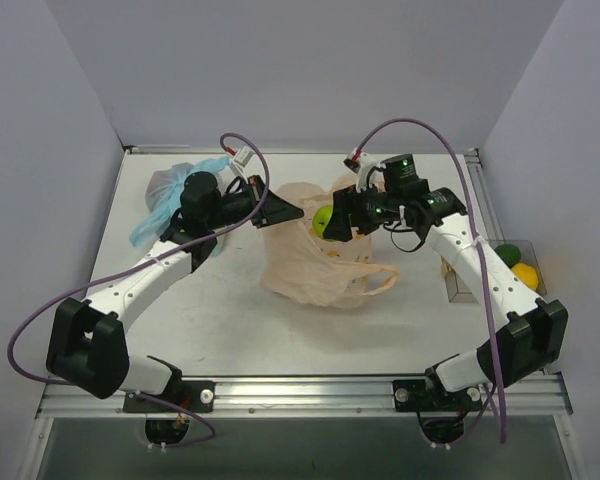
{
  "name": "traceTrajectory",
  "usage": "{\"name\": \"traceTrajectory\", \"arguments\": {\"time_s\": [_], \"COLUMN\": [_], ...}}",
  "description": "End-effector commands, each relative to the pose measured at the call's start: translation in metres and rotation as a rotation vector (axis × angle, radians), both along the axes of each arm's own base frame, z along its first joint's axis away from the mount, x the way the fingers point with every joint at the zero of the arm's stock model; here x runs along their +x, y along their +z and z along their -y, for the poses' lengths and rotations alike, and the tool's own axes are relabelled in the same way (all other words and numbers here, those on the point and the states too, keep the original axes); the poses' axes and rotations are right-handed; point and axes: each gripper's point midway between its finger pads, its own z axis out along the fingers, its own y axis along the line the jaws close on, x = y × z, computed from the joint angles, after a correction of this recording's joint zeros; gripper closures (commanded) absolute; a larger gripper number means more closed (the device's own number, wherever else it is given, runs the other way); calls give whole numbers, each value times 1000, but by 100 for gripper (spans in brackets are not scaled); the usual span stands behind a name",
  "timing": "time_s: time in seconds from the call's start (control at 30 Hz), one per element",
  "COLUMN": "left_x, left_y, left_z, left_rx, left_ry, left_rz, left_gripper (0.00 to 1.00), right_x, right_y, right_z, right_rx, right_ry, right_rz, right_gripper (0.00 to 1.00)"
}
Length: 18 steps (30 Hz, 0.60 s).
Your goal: Place the fake fruits into the plastic bag and tie a complex knot
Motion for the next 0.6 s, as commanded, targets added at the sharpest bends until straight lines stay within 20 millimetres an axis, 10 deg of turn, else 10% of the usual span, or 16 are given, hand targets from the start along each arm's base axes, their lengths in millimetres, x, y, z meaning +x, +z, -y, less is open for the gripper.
{"name": "traceTrajectory", "arguments": {"time_s": [0.0, 0.07, 0.2, 0.4, 0.57], "left_x": [-12, -10, -7, -7, -2], "left_y": [28, 29, 18, 7, -8], "left_z": [0, -4, -14, -24, -29], "left_rx": [-132, -148, -171, -184, -169], "left_ry": [-66, -62, -58, -71, -62], "left_rz": [57, 58, 24, 22, -14], "left_gripper": [100, 100, 100, 100, 100], "right_x": [21, 24, 25, 21, -12], "right_y": [-10, -31, -53, -79, -49], "right_z": [-12, -20, -34, -20, -6], "right_rx": [-67, -97, -107, -252, -225], "right_ry": [-31, -27, -9, -17, 102], "right_rz": [74, 61, 60, 42, 79], "right_gripper": [64, 61, 2, 0, 0]}}
